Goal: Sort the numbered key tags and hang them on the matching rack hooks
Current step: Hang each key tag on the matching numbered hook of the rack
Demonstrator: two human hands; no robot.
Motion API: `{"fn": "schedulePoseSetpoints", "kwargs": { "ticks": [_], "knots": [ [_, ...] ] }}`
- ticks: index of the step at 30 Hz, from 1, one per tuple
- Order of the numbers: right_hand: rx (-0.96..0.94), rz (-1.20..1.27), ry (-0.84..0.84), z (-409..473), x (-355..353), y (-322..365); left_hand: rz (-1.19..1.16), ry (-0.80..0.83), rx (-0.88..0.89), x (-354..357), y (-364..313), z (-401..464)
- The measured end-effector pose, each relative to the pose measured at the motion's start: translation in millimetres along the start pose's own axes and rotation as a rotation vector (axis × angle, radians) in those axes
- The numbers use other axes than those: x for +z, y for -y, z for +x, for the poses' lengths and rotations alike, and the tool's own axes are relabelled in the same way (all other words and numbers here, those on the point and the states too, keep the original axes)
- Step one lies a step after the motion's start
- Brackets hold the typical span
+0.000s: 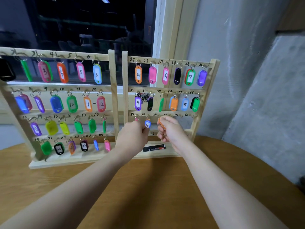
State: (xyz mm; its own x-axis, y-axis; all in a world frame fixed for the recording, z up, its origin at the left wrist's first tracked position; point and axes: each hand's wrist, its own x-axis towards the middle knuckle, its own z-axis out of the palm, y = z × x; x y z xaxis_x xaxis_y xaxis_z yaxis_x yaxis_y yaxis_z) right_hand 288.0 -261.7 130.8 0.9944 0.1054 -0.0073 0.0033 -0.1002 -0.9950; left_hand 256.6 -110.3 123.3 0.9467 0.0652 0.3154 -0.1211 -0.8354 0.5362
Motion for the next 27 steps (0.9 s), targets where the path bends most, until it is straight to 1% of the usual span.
{"fn": "schedulePoseSetpoints", "kwargs": {
  "ticks": [8, 11, 15, 19, 23, 25, 27],
  "knots": [
    [0.100, -0.076, -0.040, -8.3, -10.3, -9.7, -0.008, 0.072, 0.014, 3.9, 2.8, -22.6],
    [0.121, -0.080, -0.039, -22.7, -22.2, -19.6, 0.009, 0.137, 0.015, 7.5, -1.5, -37.2],
    [0.071, -0.240, -0.069, -64.6, -50.5, -32.4, 0.012, 0.240, 0.041, 21.1, -7.7, -63.3],
    [0.062, -0.309, -0.173, -120.7, -96.2, -44.3, -0.007, 0.333, 0.086, 34.2, -27.4, -94.4],
    [0.004, -0.540, -0.347, -184.0, -150.1, -66.1, -0.009, 0.393, 0.119, 60.5, -56.3, -125.8],
    [0.033, -0.627, -0.404, -220.9, -176.3, -77.9, -0.022, 0.438, 0.139, 78.8, -71.6, -145.5],
    [0.108, -0.671, -0.453, -258.5, -200.9, -90.7, -0.043, 0.456, 0.160, 96.9, -84.0, -164.3]
  ]
}}
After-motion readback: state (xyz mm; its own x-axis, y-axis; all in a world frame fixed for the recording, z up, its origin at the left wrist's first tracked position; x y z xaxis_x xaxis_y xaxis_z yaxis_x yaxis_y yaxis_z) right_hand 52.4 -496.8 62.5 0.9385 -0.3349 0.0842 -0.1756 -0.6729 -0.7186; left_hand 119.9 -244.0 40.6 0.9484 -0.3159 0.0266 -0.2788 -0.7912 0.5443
